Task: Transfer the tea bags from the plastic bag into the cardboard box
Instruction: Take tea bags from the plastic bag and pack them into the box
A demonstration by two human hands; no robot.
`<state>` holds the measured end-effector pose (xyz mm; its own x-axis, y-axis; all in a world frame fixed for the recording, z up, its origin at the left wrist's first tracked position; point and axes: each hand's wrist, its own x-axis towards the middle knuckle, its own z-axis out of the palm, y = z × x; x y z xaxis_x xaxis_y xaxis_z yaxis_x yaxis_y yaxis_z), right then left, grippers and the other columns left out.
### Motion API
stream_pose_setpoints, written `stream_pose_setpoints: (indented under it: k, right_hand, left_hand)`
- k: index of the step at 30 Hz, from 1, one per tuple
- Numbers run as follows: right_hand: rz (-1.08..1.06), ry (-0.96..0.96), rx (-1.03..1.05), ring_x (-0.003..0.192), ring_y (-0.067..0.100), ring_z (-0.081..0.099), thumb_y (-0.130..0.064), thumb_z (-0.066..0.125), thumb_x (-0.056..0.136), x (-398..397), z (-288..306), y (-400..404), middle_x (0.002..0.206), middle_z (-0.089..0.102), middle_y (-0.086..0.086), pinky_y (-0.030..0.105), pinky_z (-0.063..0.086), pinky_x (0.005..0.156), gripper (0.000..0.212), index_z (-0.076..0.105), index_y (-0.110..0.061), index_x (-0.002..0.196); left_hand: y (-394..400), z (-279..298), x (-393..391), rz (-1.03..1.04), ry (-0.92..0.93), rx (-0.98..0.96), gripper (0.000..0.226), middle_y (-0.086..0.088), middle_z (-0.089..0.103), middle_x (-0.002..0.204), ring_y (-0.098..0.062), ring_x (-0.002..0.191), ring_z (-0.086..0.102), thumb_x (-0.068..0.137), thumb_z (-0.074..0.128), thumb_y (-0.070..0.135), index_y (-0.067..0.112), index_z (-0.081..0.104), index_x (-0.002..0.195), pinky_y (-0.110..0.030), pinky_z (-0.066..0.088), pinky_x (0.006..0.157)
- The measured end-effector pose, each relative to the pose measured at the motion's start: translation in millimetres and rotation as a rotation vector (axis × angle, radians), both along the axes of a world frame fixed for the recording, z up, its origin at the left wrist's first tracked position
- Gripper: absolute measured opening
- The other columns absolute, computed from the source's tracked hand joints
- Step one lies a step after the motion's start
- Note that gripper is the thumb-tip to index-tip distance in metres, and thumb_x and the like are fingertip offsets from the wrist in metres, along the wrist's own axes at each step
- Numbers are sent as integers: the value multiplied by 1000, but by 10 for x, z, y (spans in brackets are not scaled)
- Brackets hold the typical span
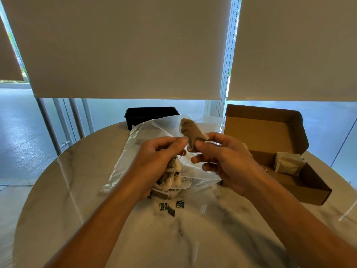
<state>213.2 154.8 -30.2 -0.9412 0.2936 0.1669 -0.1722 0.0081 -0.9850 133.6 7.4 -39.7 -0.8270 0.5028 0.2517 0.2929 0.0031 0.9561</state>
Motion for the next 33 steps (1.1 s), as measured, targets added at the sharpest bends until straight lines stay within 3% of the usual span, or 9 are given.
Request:
stream_pose_setpoints:
  k: [2,6,11,14,18,21,25,29,33]
  right_hand:
    - [20,8,-26,69,15,65,-13,62,88,-24,-30,-41,85,72,5,23,49,55,7,66,-15,94]
    - [-17,4,54,63,12,61,-14,67,83,-40,-61,-56,76,66,2,26,48,58,10,68,-14,93]
    - [53,-29,146,69,13,62,-29,73,72,-26,-14,-26,89,66,6,28,48,64,41,62,-25,111]
    - [82,-14,178,73,12,62,-42,68,69,4,15,-30,93,68,7,26,49,66,46,62,-30,114]
    - [-8,23,302,78,19,66,-36,63,83,5,-3,-44,88,71,9,34,52,72,23,72,-20,97]
    - [38,21,229,86,21,69,-37,63,77,29,18,-29,87,72,5,36,56,80,26,72,-17,91]
    - [21,24,139,82,13,68,-35,63,74,46,44,-8,82,71,-1,21,50,66,21,71,-19,86]
    - [-75,58,-92,78,12,66,-34,66,67,59,87,69,85,71,0,21,50,61,24,73,-21,85]
    - [-105,155,-358,69,9,67,-30,66,68,81,144,170,78,71,0,22,51,57,16,73,-20,79]
  left_hand:
    - [6,2,11,-10,22,18,32,2,73,77,-15,73,67,68,61,53,29,75,85,-32,56,73]
    - [8,28,22,-31,-14,89,23,5,68,63,-6,58,63,77,64,38,19,75,83,-20,49,57]
    - [-20,34,7,-73,-37,64,26,-2,53,53,-15,46,51,70,66,43,19,74,77,-28,45,50]
    - [-31,23,-7,-139,47,-44,30,-10,65,68,-25,62,61,71,64,47,22,75,83,-35,52,65]
    - [-15,8,13,-182,99,-104,17,3,75,86,-11,83,70,82,65,31,24,75,93,-28,53,79]
    - [-16,4,-3,-180,72,-101,19,-2,75,86,-17,83,71,79,66,31,21,76,92,-33,55,81]
    - [-44,6,-23,-206,54,-130,27,3,74,86,-11,85,70,74,64,41,26,75,94,-31,52,81]
    - [-69,7,-73,-83,25,-127,33,5,72,81,0,67,65,72,60,50,31,73,96,-21,49,66]
    - [-99,-2,-143,21,1,-151,17,0,71,82,3,49,56,88,60,34,26,73,95,-20,46,53]
